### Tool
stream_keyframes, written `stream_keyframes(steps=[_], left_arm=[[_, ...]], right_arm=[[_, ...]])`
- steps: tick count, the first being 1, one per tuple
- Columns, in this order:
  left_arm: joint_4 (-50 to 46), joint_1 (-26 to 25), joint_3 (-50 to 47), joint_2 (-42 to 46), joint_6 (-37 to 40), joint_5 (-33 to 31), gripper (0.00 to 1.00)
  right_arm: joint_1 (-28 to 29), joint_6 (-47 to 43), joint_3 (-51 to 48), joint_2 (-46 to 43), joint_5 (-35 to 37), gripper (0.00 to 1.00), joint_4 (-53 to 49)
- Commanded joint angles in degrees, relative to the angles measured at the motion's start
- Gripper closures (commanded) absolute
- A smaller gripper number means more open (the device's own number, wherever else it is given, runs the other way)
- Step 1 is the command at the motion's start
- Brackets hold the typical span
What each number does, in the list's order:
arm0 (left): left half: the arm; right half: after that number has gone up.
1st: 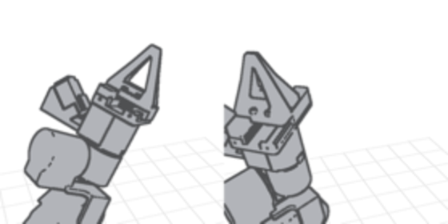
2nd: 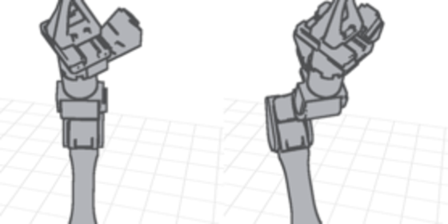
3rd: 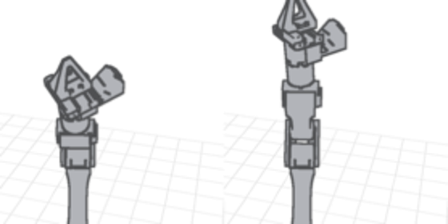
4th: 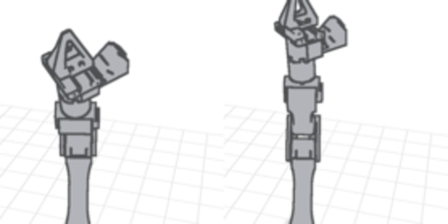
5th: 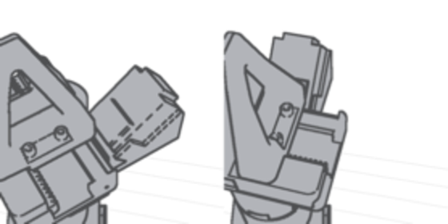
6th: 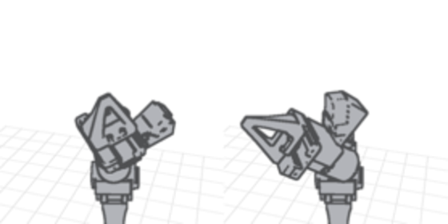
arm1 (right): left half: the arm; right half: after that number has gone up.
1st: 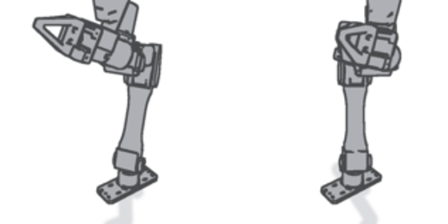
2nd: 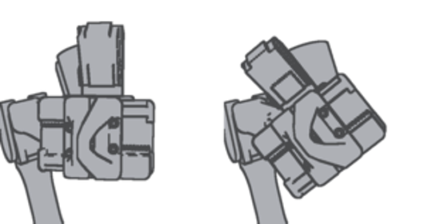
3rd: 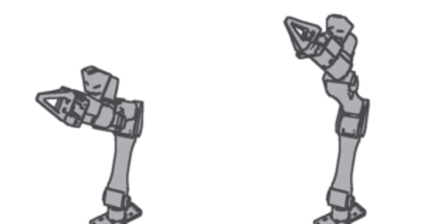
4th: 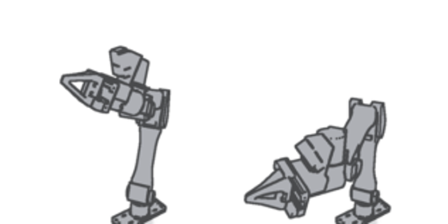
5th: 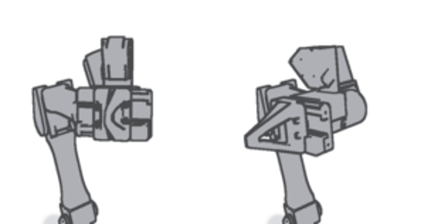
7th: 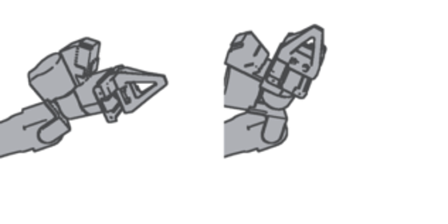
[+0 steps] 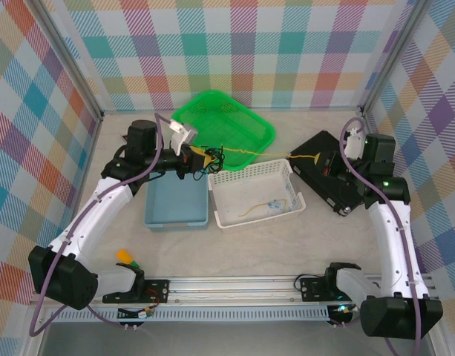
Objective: Untangle the cables
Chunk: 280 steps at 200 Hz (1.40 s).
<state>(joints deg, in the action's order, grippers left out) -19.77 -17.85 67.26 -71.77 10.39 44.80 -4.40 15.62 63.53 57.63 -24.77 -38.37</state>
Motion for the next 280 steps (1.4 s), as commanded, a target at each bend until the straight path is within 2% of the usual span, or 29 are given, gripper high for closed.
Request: stream_keyframes(steps=[1, 32, 54, 72, 95, 109, 124, 131, 151, 166, 176, 199, 223, 253, 280], left_arm=[[-2.7, 4.0, 2.7, 0.5, 2.5, -1.1, 1.00], [-5.1, 3.5, 3.5, -0.7, 4.4, -0.8, 1.00], [-4.6, 3.0, 3.5, -0.6, 4.2, -0.9, 1.00], [-3.6, 2.8, 3.7, -0.5, 2.7, -2.2, 1.00], [-0.8, 2.1, 3.7, -0.2, -0.8, -7.7, 1.00], [1.9, 1.8, 3.6, -0.4, -3.1, -9.2, 1.00], [3.1, 1.3, 4.4, -1.0, -4.4, -8.6, 1.00], [3.0, 1.2, 4.9, -1.3, -4.5, -7.9, 1.00], [1.8, 0.5, 6.2, -2.1, -3.5, -6.3, 1.00], [0.2, 0.2, 6.6, -2.2, -1.8, -5.2, 1.00], [-1.0, 0.0, 6.8, -2.4, -0.4, -3.8, 1.00], [-5.2, -0.9, 7.3, -2.9, 4.4, -0.8, 1.00], [-9.7, -3.3, 8.1, -3.9, 8.7, -2.3, 1.00], [-14.3, -7.8, 8.9, -4.8, 13.1, -6.6, 1.00], [-16.4, -10.2, 8.8, -4.8, 15.2, -8.1, 1.00]], right_arm=[[-4.2, -2.2, -0.7, -0.4, 6.5, 1.00, 3.3], [-4.1, -0.6, 1.2, 0.7, 3.6, 1.00, 6.8], [-4.1, -0.5, 0.5, 1.5, -1.8, 1.00, 9.5], [-4.1, -0.9, -1.7, 0.7, -4.7, 0.89, 10.2], [-4.1, -2.1, -5.3, -2.1, -3.8, 0.81, 8.8], [-4.2, -3.6, -7.0, -3.8, -3.6, 0.65, 7.2], [-4.1, -6.2, -7.3, -5.4, -5.6, 0.40, 5.5], [-4.1, -7.4, -7.0, -5.9, -7.3, 0.34, 4.9], [-4.0, -9.7, -5.1, -6.4, -14.2, 0.26, 4.2], [-3.8, -10.3, -4.0, -6.1, -21.7, 0.26, 6.5], [-2.7, -10.0, -4.0, -6.3, -24.0, 0.27, 9.5], [4.4, -13.6, -3.1, -6.3, -19.9, 0.26, 13.9], [15.6, -26.8, -1.4, -4.3, -11.4, 0.25, 14.2], [26.8, -40.5, 4.7, 3.0, -3.8, 0.25, 6.5], [33.2, -51.9, 8.5, 9.1, 1.7, 0.24, -0.2]])
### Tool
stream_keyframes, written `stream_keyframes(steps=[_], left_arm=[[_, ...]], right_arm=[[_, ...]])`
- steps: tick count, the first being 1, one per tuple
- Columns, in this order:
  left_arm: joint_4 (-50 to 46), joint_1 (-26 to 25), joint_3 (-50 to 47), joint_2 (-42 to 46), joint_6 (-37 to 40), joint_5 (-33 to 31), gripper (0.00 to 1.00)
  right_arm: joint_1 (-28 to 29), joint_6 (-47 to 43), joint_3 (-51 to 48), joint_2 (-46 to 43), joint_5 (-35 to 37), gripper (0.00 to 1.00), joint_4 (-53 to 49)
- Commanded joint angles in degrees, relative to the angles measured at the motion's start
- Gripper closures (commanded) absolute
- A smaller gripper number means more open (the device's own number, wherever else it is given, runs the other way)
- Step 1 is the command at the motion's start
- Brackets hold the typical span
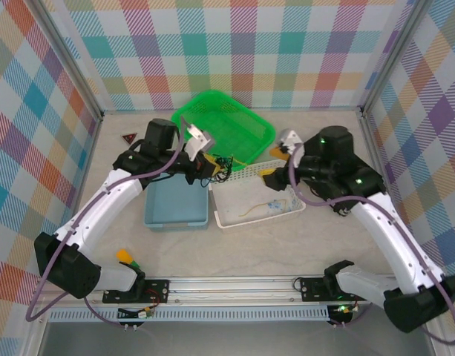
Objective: Untangle the cables
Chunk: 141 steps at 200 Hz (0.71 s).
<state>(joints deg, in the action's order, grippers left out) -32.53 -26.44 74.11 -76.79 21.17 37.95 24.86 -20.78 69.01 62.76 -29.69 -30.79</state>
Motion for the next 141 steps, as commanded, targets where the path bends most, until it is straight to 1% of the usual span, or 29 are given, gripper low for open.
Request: stream_keyframes(steps=[1, 26, 59, 91, 128, 132, 141], left_arm=[[-3.6, -1.7, 2.0, 0.2, 4.4, -1.2, 1.00], [-3.8, -2.6, 1.9, 0.3, 4.8, -0.2, 1.00], [-3.3, -3.0, 1.8, 0.6, 4.8, 0.5, 1.00], [-3.0, -3.0, 1.7, 0.8, 4.8, 0.9, 1.00], [-2.4, -3.0, 1.3, 1.0, 4.7, 1.4, 1.00], [-2.4, -3.0, 1.3, 1.0, 4.7, 1.4, 1.00], [-2.1, -3.0, 1.2, 1.1, 4.7, 1.5, 1.00]], right_arm=[[4.0, -15.7, 3.2, 4.2, 6.6, 0.24, -8.0], [5.1, -17.1, 5.1, 8.2, 7.8, 0.24, -9.6], [5.4, -16.4, 5.6, 10.9, 5.0, 0.25, -9.8], [6.3, -15.8, 5.6, 13.0, 3.4, 0.32, -10.2], [6.9, -15.8, 5.3, 14.2, 3.1, 0.50, -9.4], [6.9, -15.9, 5.3, 14.3, 3.0, 0.53, -9.3], [6.9, -16.0, 5.3, 14.4, 3.1, 0.64, -9.1]])
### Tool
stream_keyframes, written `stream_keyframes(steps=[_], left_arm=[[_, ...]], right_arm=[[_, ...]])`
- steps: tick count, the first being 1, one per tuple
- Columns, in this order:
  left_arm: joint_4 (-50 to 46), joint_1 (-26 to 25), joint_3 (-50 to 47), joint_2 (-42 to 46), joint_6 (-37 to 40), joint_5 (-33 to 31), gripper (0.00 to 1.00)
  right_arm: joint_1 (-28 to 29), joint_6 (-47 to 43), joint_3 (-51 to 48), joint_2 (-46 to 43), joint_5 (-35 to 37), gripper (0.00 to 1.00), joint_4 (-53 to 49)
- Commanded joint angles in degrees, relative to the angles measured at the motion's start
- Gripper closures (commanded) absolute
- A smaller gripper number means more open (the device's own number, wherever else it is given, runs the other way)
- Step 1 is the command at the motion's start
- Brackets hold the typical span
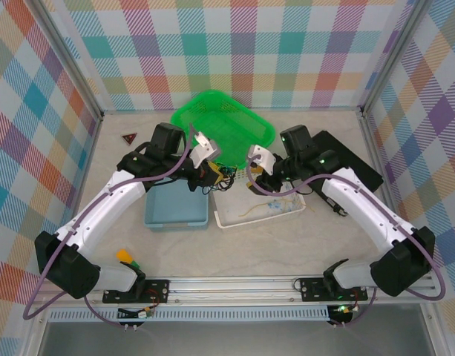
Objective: Untangle the cables
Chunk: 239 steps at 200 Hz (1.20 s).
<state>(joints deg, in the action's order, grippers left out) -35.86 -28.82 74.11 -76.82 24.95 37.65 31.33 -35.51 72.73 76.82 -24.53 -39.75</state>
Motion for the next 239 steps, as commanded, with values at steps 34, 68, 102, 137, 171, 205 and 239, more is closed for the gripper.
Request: stream_keyframes(steps=[34, 68, 102, 137, 171, 205, 239], left_arm=[[1.1, -0.6, 1.2, 0.8, 1.0, 1.7, 1.00], [0.5, -0.7, 1.3, 0.5, 1.2, 1.6, 1.00], [0.4, -0.6, 1.3, 0.6, 1.2, 1.6, 1.00], [0.3, -0.6, 1.3, 0.3, 1.3, 1.9, 1.00], [0.1, -0.6, 1.3, 0.2, 1.4, 2.0, 1.00], [0.1, -0.6, 1.4, -0.2, 1.3, 2.3, 1.00], [0.1, -0.6, 1.4, -0.4, 1.3, 2.5, 1.00]], right_arm=[[0.3, 0.0, 0.5, -0.9, 0.8, 1.00, 3.1], [-3.1, 7.4, -0.2, -2.5, 8.2, 1.00, 10.3], [-6.5, 16.8, 3.4, -0.6, 21.1, 1.00, 10.5], [-7.0, 25.2, 8.7, 2.4, 37.7, 1.00, 7.9], [-7.3, 32.2, 12.2, 3.8, 44.9, 1.00, 7.9], [-7.6, 36.2, 15.1, 4.3, 49.1, 1.00, 10.1], [-8.4, 36.7, 17.6, 5.3, 48.9, 1.00, 10.9]])
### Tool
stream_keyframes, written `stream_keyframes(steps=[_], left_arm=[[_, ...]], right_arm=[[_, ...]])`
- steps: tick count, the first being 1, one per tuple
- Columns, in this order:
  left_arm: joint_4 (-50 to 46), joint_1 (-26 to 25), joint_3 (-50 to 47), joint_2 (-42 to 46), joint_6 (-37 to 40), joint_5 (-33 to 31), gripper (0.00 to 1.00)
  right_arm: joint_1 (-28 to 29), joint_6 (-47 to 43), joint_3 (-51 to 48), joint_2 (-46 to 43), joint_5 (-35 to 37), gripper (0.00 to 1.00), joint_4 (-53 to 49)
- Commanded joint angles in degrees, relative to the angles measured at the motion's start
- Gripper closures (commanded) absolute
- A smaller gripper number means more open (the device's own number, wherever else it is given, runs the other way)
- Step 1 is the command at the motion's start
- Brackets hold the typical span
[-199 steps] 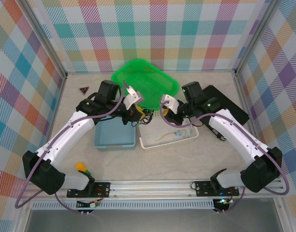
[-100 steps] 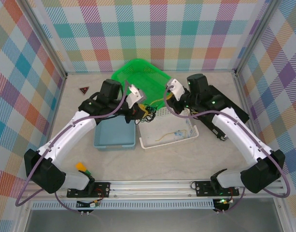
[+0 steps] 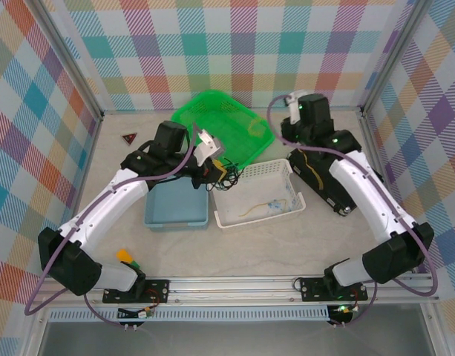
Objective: Untangle the cables
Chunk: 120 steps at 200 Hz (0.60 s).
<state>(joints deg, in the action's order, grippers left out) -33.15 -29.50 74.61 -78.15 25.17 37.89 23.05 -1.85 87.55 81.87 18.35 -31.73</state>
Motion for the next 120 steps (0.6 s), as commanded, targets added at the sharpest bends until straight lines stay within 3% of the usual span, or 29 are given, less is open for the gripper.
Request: stream_keyframes(steps=[1, 55, 97, 120], left_arm=[[-2.6, 0.1, 0.9, 1.0, 1.1, 2.3, 1.00], [-2.6, 0.1, 1.4, 0.9, 1.0, 0.6, 1.00], [0.5, 1.3, 1.0, 2.0, -1.9, -1.8, 1.00], [3.7, 3.4, -0.7, 3.5, -4.3, -2.1, 1.00]], right_arm=[[-0.1, 3.1, 2.7, 0.3, 5.9, 1.00, 2.9], [-4.2, 5.6, 0.7, -2.1, -2.9, 1.00, 3.3], [-11.3, 10.3, -7.1, -8.4, -24.0, 1.00, 8.6], [-13.0, 10.8, -11.4, -11.9, -31.2, 1.00, 10.7]])
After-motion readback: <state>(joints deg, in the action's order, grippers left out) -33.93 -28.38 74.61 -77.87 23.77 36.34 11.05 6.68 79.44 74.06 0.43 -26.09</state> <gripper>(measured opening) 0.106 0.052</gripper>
